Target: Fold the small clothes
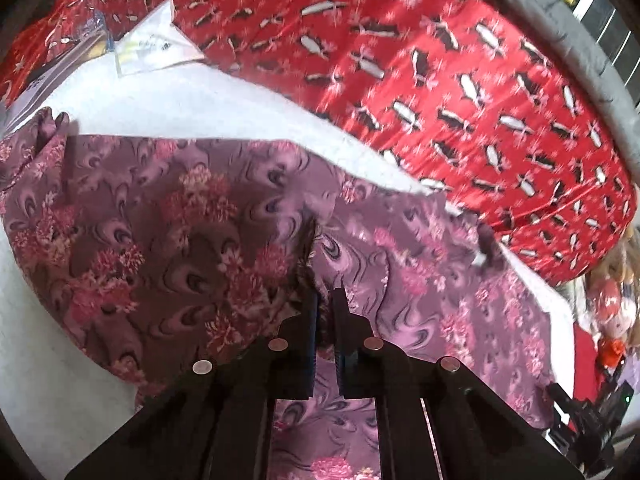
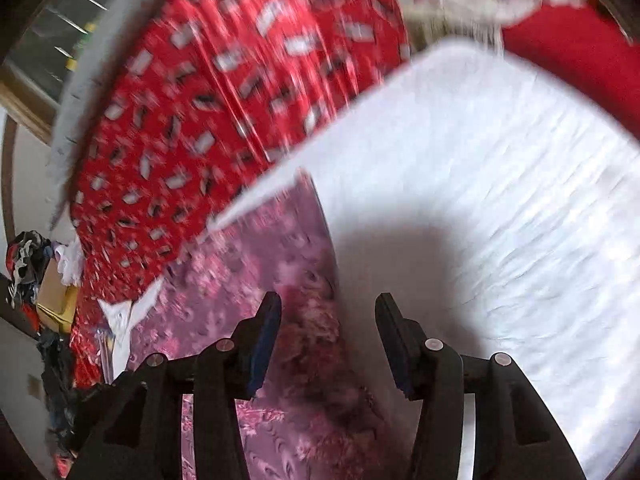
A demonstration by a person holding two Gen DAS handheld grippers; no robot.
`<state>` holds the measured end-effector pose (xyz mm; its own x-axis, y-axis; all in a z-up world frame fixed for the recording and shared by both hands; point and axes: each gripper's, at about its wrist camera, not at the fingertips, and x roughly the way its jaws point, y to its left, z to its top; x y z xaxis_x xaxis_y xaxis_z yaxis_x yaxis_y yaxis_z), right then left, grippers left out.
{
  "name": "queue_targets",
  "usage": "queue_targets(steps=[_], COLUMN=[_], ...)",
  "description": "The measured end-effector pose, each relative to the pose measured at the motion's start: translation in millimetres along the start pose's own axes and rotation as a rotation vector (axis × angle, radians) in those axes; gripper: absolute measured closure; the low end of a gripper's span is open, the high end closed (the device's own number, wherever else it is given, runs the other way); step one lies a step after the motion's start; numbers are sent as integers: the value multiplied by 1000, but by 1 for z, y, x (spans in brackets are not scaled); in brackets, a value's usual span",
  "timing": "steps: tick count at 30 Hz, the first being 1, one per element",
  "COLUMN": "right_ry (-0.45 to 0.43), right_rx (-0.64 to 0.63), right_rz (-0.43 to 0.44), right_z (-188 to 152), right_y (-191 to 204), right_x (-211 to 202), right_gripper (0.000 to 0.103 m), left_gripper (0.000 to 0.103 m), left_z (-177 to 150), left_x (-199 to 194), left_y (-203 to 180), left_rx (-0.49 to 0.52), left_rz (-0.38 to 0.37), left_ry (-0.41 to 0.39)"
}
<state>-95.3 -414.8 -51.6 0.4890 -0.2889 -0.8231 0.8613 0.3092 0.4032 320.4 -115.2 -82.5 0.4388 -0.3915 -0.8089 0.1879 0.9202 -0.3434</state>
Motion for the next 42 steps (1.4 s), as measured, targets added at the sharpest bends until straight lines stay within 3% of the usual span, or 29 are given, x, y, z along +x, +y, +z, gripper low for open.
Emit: queue_targets(steps=[1,2,5,7,8,10,11,13,15,17,22,27,29,31,33,35,39,41,42], right_ry=[25,21,-67,-129,-109,19,-16,-108,-178,-139,73,184,229,94,74,80,75,72,73], right_rx=[-5,-25,-89,-62,-48,-57,-57,-70,-117,-188,-406,-483,-512,-600,-630,-619,-618,-624,-625], right_rz=[0,11,45,59,37,-50,-46,-100,-30,29,164,271,244,228,197,206,206,198,197], right_z=[0,0,0,-2,-4,-13,-14,-15,-17,-23,-62,-111,-127,-148,-152,-151,-154,-154,-154], right_y=[1,5,20,14,8,-1,1,17,42,77,189,255,263,264,269,269,266,268,269], right_x=[8,9,-8,-17,-12,13,7,-14,-25,-17,53,102,126,124,122,123,122,121,125], right_gripper=[63,97,97,97,96,96,88,87,85,76,76,76,74,73,73,73,73,73,73], left_gripper=[97,97,94,88,88,88,88,88,88,87,75,50,49,49,49,49,49,55,81], left_z=[4,6,12,14,13,13,15,21,24,26,33,71,86,98,106,113,126,129,130], left_x=[2,0,5,16,23,26,21,9,-5,-19,-62,-109,-125,-134,-138,-136,-121,-105,-99], left_y=[-2,0,3,10,12,17,19,24,30,34,74,157,195,227,256,279,296,306,310], left_rx=[1,-1,-27,-42,-40,-53,-73,-116,-148,-160,-195,-225,-243,-250,-303,-382,-456,-480,-497], left_rz=[-2,-10,-6,36,61,53,43,1,-8,-12,-44,115,214,281,262,191,109,89,80], left_ry=[5,8,23,50,84,96,92,68,29,14,-6,-70,-89,-72,-36,5,43,83,102])
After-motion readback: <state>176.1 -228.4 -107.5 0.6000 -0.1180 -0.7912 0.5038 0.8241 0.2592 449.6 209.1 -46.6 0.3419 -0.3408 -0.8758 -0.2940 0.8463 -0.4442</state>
